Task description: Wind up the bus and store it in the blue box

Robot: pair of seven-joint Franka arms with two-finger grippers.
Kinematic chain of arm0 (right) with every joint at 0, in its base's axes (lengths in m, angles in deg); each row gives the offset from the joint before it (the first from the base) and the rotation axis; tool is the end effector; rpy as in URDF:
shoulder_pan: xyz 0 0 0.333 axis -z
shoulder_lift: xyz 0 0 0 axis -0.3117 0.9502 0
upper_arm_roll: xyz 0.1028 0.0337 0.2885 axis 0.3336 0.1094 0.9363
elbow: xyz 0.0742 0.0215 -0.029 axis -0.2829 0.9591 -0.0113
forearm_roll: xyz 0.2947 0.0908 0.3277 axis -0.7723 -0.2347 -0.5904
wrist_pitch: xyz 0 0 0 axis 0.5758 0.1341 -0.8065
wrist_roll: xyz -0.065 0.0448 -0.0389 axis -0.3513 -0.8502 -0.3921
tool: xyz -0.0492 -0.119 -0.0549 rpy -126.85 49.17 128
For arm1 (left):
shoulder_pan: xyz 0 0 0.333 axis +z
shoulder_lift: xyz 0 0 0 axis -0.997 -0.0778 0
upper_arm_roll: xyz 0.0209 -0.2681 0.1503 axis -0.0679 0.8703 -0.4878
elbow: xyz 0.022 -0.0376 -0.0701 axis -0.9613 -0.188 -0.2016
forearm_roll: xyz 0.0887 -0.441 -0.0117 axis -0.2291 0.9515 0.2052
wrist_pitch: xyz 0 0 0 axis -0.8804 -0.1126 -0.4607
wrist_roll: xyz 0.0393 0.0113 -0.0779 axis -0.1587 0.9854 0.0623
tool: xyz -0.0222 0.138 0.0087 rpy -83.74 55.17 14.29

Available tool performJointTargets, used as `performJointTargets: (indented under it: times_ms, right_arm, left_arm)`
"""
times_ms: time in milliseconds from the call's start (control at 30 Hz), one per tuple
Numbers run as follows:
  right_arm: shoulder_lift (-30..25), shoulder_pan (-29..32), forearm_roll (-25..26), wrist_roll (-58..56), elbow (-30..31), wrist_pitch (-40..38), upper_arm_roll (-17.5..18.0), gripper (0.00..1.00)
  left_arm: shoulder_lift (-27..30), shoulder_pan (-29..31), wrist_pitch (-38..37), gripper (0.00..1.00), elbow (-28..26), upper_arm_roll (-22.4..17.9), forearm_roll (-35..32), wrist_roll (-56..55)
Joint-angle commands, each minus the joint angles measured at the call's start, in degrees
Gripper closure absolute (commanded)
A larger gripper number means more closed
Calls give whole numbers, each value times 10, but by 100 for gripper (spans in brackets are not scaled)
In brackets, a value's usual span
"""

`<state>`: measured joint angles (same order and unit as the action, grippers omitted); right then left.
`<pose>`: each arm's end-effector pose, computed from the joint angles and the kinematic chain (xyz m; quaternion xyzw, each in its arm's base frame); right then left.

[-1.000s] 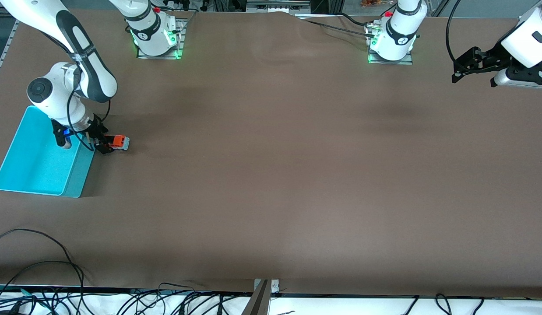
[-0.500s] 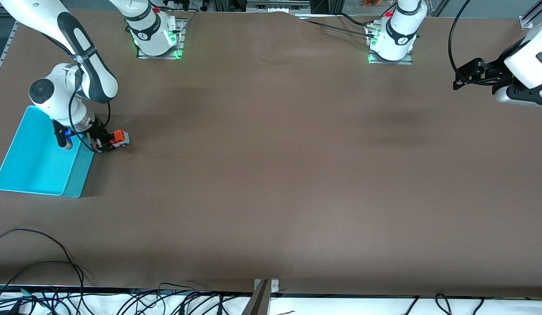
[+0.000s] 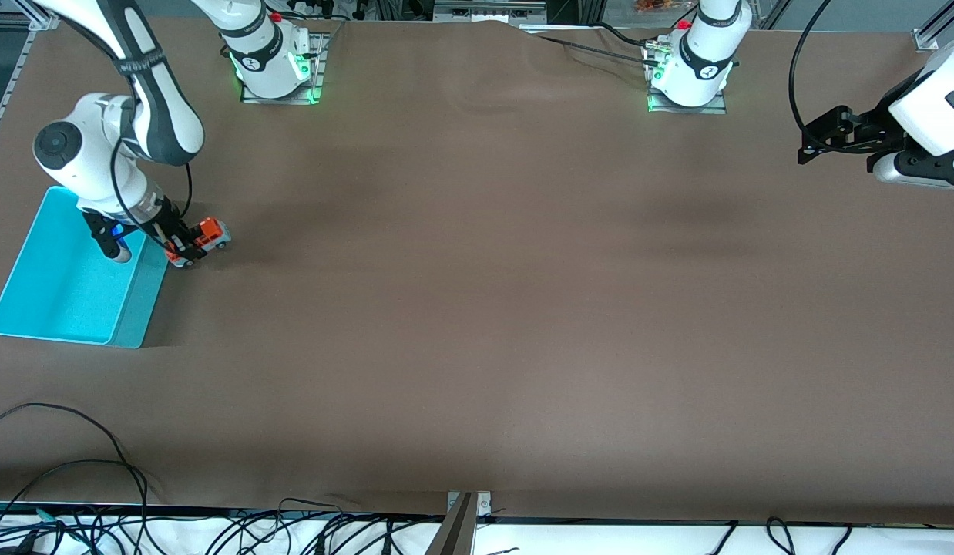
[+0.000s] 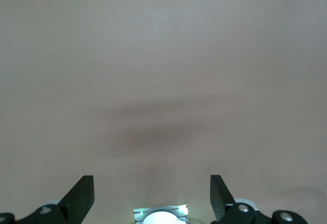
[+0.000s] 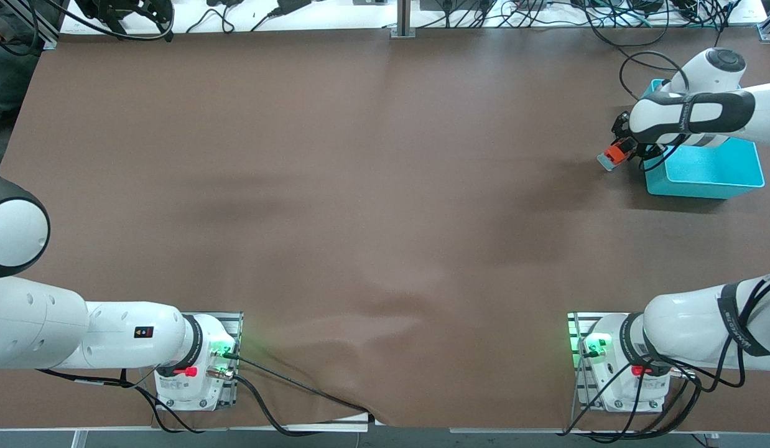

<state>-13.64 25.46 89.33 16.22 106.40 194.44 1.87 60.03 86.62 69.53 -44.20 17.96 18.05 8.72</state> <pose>0.5212 -0.0665 0.1690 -0.9082 0.4180 -0.0216 0.0032 0.5900 -0.0412 0.5951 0.9963 -0.0461 -0.0705 0.0154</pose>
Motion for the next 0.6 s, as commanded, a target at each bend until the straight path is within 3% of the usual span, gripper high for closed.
performJointTargets:
  times_ms: [0, 200, 367, 567]
  right_arm:
    - [-59, 3, 2, -158, 7, -70, 4, 100]
    - [-68, 9, -1, -363, -18, -150, -7, 100]
    - [-67, 14, 6, -443, -43, -177, -42, 100]
    - [-46, 19, 79, -475, -78, -178, -83, 100]
  left_arm:
    - [27, 1, 16, 0, -32, 0, 10, -2]
    - [27, 1, 14, 0, -31, 0, 10, -3]
    - [27, 1, 12, 0, -30, 0, 10, -3]
    - [27, 1, 1, 0, -31, 0, 9, -4]
